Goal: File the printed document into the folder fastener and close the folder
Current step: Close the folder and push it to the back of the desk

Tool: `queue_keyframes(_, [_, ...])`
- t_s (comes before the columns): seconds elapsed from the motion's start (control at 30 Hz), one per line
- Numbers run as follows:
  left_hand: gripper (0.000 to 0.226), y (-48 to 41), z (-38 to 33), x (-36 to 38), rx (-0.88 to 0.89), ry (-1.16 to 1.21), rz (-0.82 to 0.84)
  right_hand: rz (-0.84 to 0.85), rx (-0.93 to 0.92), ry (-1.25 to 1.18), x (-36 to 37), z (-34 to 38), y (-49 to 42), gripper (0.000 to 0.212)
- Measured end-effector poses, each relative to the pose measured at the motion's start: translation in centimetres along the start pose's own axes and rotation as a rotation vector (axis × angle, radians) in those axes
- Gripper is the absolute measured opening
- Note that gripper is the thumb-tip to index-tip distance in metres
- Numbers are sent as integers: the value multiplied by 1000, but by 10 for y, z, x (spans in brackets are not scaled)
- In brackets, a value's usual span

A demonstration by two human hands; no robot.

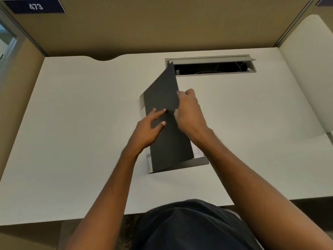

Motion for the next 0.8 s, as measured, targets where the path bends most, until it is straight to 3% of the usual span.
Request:
queue_keyframes(0.37, [69,-37,21,94,-26,-333,80,123,287,52,39,-121,-1,46])
queue_keyframes(0.8, [71,-43,45,135,-44,-654,94,282,308,159,101,-163,21,56])
Point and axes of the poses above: each hand's wrist, its own y-axis away from the middle knuckle, its own x-axis out of the palm, z = x × y, the point moved 10 cm from there along -y, towards the middle knuckle, and after that the axes turned 1 degree about -x, right-handed, at the moved point
